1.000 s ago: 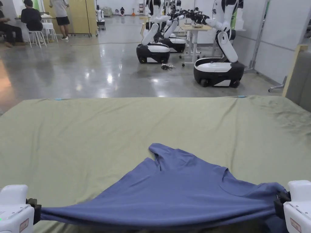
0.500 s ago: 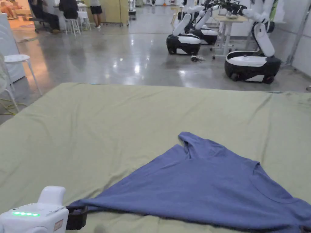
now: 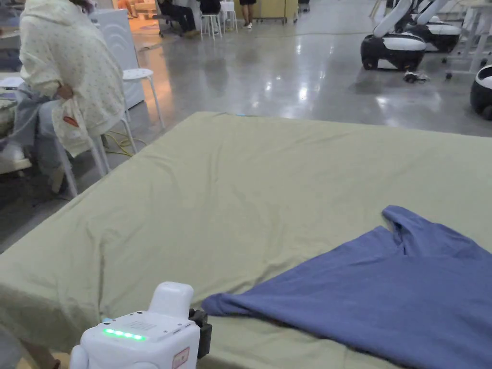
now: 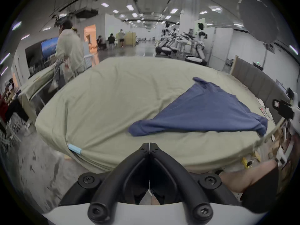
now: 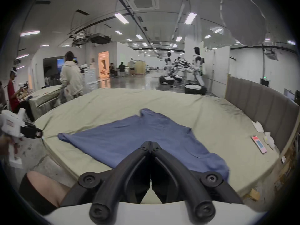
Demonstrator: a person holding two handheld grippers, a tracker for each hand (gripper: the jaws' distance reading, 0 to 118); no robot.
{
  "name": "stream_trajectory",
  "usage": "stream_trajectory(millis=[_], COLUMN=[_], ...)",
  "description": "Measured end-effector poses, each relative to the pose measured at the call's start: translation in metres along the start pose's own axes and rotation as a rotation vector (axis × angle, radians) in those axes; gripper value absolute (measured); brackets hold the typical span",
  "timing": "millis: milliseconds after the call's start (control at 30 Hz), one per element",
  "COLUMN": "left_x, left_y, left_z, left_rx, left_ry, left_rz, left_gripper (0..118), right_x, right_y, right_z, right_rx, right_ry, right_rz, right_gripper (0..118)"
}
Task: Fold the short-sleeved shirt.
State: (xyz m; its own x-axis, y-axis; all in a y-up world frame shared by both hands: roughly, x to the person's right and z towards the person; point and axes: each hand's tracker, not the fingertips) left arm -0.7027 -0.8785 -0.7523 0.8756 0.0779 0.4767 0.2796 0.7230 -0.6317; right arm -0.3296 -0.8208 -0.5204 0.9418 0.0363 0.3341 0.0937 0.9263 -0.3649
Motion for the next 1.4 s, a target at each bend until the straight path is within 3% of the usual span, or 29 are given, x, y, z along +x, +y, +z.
stream_trajectory(millis=[33, 67, 100, 133, 167, 200, 333, 367, 400, 467, 500, 533, 567, 600, 933, 1067, 1100, 1133, 1167, 1200, 1233, 1300, 1400], left_x=[-0.006, -0.013, -0.019, -0.025, -0.029, -0.031, -0.021, -0.014, -0.01, 0.001, 0.01, 0.014, 0.015, 0.016, 0.03, 0.038, 0.039, 0.039, 0.039, 0.039, 0.04, 0.038, 0.041], left_y=[0.005, 0.011, 0.015, 0.019, 0.023, 0.026, 0.034, 0.032, 0.029, 0.022, 0.019, 0.02, 0.021, 0.022, 0.046, 0.064, 0.066, 0.069, 0.071, 0.073, 0.075, 0.077, 0.075], left_z=[-0.015, -0.03, -0.042, -0.055, -0.069, -0.078, -0.119, -0.125, -0.132, -0.142, -0.138, -0.136, -0.135, -0.132, -0.119, -0.113, -0.11, -0.107, -0.106, -0.105, -0.106, -0.109, -0.112], left_rx=[-0.022, -0.038, -0.033, -0.015, 0.004, 0.015, -0.073, -0.093, -0.109, -0.154, -0.097, -0.074, -0.081, -0.066, -0.053, -0.05, -0.047, -0.044, -0.049, -0.057, -0.062, -0.075, -0.078], left_ry=[0.007, 0.017, 0.003, -0.007, -0.007, -0.005, 0.028, 0.045, 0.075, 0.12, 0.144, 0.145, 0.122, 0.098, 0.041, 0.007, 0.003, -0.004, -0.013, -0.018, -0.022, -0.027, -0.018], left_rz=[0.066, 0.14, 0.215, 0.288, 0.33, 0.357, 0.294, 0.258, 0.235, 0.213, 0.179, 0.156, 0.16, 0.163, 0.06, 0.041, 0.03, 0.022, 0.017, 0.018, 0.023, 0.028, 0.008], left_gripper=[0, 14, 62, 94, 109, 109, 103, 92, 69, 63, 53, 39, 15, 3, 3, 3, 3, 3, 3, 3, 3, 3, 3], right_x=[-0.008, -0.012, -0.017, -0.022, -0.026, -0.029, -0.032, -0.031, -0.03, -0.025, -0.022, -0.019, -0.015, -0.012, 0.029, 0.06, 0.068, 0.072, 0.08, 0.086, 0.093, 0.114, 0.133], right_y=[0.003, 0.003, 0.004, 0.005, 0.004, 0.004, 0.0, -0.001, -0.003, -0.006, -0.007, -0.009, -0.01, -0.011, 0.004, 0.023, 0.029, 0.038, 0.044, 0.047, 0.051, 0.051, 0.05], right_z=[-0.004, -0.011, -0.014, -0.018, -0.021, -0.023, -0.03, -0.032, -0.034, -0.039, -0.044, -0.049, -0.054, -0.058, -0.112, -0.169, -0.187, -0.208, -0.233, -0.256, -0.286, -0.338, -0.408], right_rx=[-0.003, -0.005, -0.008, -0.006, -0.003, -0.003, -0.014, -0.016, -0.022, -0.032, -0.041, -0.053, -0.067, -0.075, -0.098, -0.129, -0.133, -0.153, -0.183, -0.226, -0.286, -0.304, -0.368], right_ry=[0.031, 0.041, 0.054, 0.073, 0.08, 0.088, 0.115, 0.114, 0.112, 0.108, 0.101, 0.095, 0.088, 0.08, 0.063, 0.033, 0.032, 0.032, 0.042, 0.056, 0.061, 0.071, -0.009], right_rz=[0.002, 0.007, 0.011, 0.012, 0.012, 0.013, 0.02, 0.024, 0.029, 0.028, 0.022, 0.014, 0.006, -0.001, 0.024, 0.097, 0.101, 0.109, 0.113, 0.108, 0.108, 0.108, 0.144], right_gripper=[1, 1, 1, 1, 1, 1, 1, 1, 1, 1, 1, 1, 1, 1, 1, 2, 11, 32, 61, 105, 116, 113, 113])
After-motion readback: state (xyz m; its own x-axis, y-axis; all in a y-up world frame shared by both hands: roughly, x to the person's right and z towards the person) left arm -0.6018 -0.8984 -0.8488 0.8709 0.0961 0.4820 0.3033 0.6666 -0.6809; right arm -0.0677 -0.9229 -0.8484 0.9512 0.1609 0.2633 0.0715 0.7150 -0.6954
